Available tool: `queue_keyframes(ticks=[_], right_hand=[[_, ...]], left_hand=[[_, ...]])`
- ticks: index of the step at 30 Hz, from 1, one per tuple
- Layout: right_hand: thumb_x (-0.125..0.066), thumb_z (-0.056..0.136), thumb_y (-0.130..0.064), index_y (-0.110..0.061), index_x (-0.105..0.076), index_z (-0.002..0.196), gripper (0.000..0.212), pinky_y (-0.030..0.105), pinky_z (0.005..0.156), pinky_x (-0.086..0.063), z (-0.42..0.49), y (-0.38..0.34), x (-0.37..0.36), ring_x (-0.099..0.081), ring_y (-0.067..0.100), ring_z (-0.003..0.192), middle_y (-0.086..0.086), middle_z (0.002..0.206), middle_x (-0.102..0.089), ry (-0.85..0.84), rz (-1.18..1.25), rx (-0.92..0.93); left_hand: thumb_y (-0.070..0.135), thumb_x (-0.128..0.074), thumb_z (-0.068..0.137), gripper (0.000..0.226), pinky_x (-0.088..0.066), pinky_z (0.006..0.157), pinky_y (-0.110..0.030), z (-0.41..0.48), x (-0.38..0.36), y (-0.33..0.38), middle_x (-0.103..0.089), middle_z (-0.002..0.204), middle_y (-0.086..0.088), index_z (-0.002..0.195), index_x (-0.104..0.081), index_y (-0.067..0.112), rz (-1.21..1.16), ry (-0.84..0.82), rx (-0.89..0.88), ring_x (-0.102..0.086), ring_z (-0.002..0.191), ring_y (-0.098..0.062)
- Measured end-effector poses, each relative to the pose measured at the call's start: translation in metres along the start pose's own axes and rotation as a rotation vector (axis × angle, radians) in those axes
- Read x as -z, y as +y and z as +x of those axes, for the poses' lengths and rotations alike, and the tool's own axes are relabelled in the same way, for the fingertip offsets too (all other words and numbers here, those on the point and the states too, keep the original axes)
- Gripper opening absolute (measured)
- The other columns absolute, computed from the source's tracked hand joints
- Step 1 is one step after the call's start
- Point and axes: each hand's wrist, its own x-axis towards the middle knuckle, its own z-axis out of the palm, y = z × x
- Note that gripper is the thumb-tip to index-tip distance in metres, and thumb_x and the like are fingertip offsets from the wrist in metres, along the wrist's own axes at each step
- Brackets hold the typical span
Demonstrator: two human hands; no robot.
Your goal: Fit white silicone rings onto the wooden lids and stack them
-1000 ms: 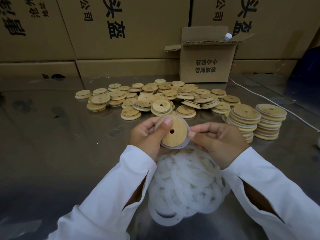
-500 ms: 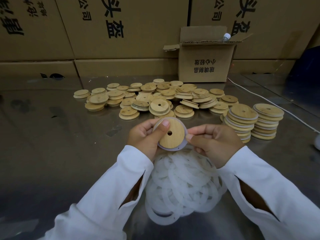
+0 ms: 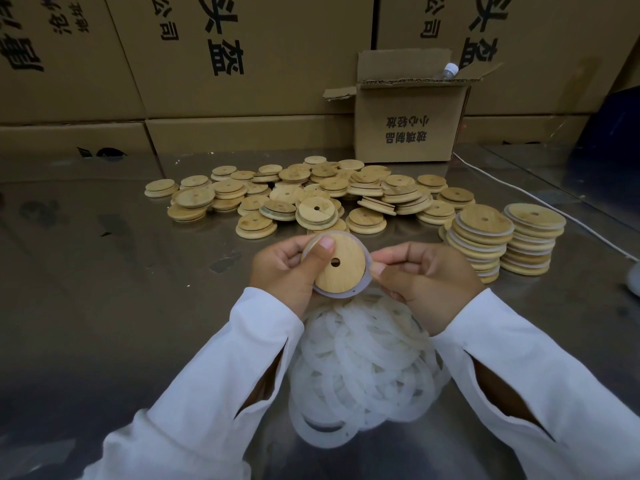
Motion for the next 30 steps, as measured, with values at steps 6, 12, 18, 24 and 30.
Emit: queue_keyframes(ticks=[6,12,18,24,30], right_hand=[[-0.07,0.076,-0.01,-0.023,-0.067,0.067,0.017,0.009,0.047,-0.043,-0.002,-0.003,0.002,-0.054,0.0,0.046,-0.006,0.054,-0.066,0.01,0.016,0.019],[-0.073,0.073,-0.012,-0.02,-0.067,0.075,0.01,0.013,0.05,-0.047,-0.002,-0.003,0.002,-0.053,0.002,0.043,-0.002,0.057,-0.067,0.042,0.055,0.008],[-0.069,0.077,-0.019,-0.021,-0.062,0.086,0.011,0.021,0.063,-0.051,0.001,-0.001,-0.002,-0.058,0.004,0.046,-0.005,0.053,-0.065,0.064,0.049,-0.011],[-0.065,0.08,-0.023,-0.017,-0.065,0.081,0.006,0.018,0.06,-0.05,0.001,0.004,-0.007,-0.057,0.007,0.047,-0.005,0.058,-0.065,0.005,0.005,-0.036],[-0.064,0.081,-0.026,-0.017,-0.067,0.075,0.011,0.015,0.053,-0.045,0.008,-0.001,0.009,-0.052,0.001,0.041,-0.008,0.045,-0.06,0.157,-0.009,0.033]], left_hand=[[0.009,-0.056,0.083,0.019,-0.058,0.068,-0.032,-0.001,-0.003,-0.001,-0.069,0.086,-0.016,0.096,-0.064,-0.002,-0.214,-0.026,0.14,-0.067,0.077,-0.023],[0.009,-0.054,0.085,0.019,-0.058,0.07,-0.037,-0.003,-0.006,0.001,-0.067,0.095,-0.021,0.097,-0.062,-0.003,-0.363,-0.053,0.233,-0.066,0.085,-0.028],[0.01,-0.055,0.084,0.016,-0.058,0.067,-0.033,-0.002,-0.005,0.003,-0.07,0.087,-0.016,0.089,-0.065,0.0,-0.392,-0.035,0.214,-0.067,0.081,-0.025],[0.017,-0.06,0.07,0.031,-0.057,0.057,-0.03,-0.005,-0.006,0.003,-0.07,0.084,-0.018,0.094,-0.065,-0.001,-0.33,-0.116,0.182,-0.069,0.072,-0.023],[0.03,-0.062,0.067,0.035,-0.058,0.068,-0.028,-0.006,-0.007,0.004,-0.074,0.09,-0.007,0.098,-0.065,0.013,-0.285,-0.183,0.172,-0.071,0.084,-0.018]])
